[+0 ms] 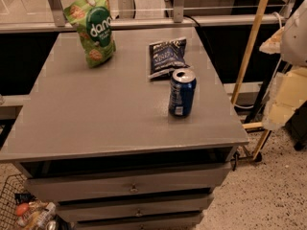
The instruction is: Pick pepsi can
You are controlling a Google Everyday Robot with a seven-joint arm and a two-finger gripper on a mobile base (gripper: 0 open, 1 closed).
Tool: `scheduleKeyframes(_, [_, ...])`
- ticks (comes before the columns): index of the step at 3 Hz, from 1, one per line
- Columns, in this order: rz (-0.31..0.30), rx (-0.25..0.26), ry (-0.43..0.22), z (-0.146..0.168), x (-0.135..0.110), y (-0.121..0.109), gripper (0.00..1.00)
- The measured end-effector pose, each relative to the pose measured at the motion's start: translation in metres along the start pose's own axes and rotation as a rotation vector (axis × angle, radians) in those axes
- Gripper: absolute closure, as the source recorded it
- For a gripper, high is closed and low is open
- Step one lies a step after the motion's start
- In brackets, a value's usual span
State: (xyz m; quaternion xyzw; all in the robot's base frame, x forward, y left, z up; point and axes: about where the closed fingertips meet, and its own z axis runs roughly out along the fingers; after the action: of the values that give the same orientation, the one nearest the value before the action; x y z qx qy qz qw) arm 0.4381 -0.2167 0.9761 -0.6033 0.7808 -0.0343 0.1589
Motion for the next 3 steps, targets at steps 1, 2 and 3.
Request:
scheduleKeyframes(1, [0.000, 0.000, -0.001, 0.000, 0.000, 0.000, 0.00])
scheduleKeyframes(2, [-0.013, -0.016, -0.057, 0.014, -0.011, -0.007, 0.00])
scheduleKeyframes(3, [0.007, -0.040, -0.135, 0.035, -0.018, -0.014, 0.00])
